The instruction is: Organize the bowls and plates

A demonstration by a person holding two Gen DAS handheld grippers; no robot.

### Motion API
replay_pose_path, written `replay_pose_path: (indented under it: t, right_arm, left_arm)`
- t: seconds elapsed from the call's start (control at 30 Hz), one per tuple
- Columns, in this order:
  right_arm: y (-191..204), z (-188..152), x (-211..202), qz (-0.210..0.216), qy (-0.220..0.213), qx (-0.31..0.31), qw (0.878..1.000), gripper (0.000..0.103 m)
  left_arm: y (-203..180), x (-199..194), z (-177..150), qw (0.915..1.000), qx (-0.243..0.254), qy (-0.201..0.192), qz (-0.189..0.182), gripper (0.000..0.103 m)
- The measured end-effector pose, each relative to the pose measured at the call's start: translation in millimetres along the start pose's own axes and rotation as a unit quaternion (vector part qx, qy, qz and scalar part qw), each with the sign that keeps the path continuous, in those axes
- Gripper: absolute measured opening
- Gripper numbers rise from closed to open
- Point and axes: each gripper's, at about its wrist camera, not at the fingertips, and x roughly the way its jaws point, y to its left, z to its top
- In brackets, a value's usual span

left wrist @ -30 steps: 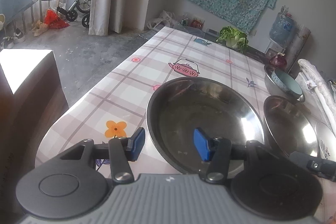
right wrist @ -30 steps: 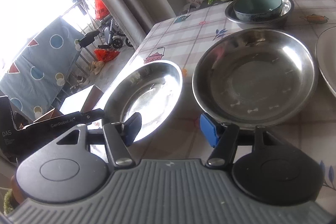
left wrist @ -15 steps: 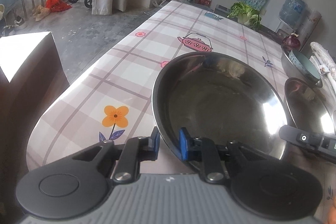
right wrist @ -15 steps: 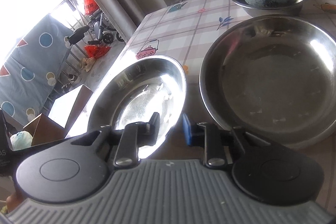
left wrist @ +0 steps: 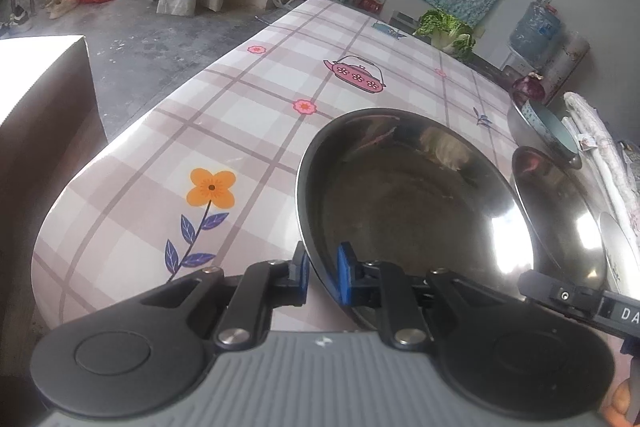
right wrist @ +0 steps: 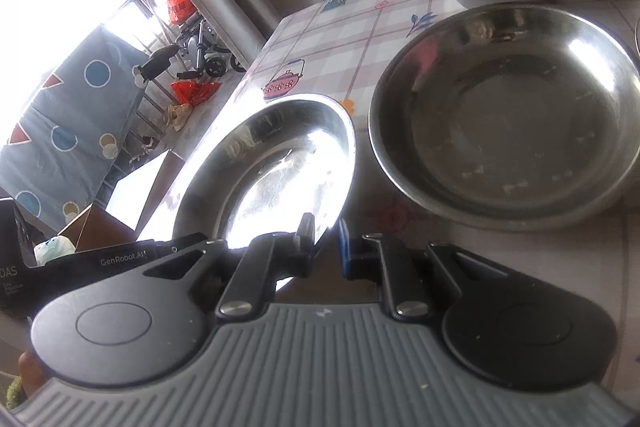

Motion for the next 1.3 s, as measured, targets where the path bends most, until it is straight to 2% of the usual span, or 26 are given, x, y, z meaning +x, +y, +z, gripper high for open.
replay_pose_path:
  t: [0.17, 0.3, 0.43, 0.5, 0.7, 0.87, 1.07, 1.3]
  right_arm:
    - [-2, -16, -17, 0.013, 0.016, 0.0, 1.0, 0.013]
    - [-2, -27, -27, 0.022, 0.029, -0.004, 0.999, 0.015]
    - [3, -26, -29, 0.01, 0.03, -0.022, 0.999, 0.018]
    - [5, -24, -29, 0.004, 0.025, -0.029, 0.999, 0.026]
    - [-1, -15, -27, -0.019, 0.011, -0.029, 0.999, 0.03]
    - [-8, -7, -25, -0.025, 0.003, -0.018, 1.0, 0.03]
    - [-1, 2, -17, -0.036, -0.013, -0.037, 0.999, 0.03]
    - [5, 6, -8, -0.038, -0.015, -0.045, 0.998, 0.026]
  left_arm:
    - [5, -10, -14, 0.9992, 0.02, 0.007, -0.033, 0.017]
    - [15, -16, -18, 0.9984, 0.007, 0.019, -0.052, 0.02]
    - [16, -23, -16, 0.999, 0.004, 0.012, -0.043, 0.033]
    - [17, -22, -12, 0.9993, 0.0, 0.011, -0.037, 0.037]
    - [20, -17, 2, 0.9995, -0.01, 0.0, -0.03, 0.039]
    - [11, -7, 14, 0.9999, 0.008, -0.01, -0.007, 0.039]
    - [3, 6, 19, 0.9998, 0.016, -0.01, 0.006, 0.039]
    - [-2, 15, 22, 0.9997, 0.013, -0.002, 0.018, 0.037]
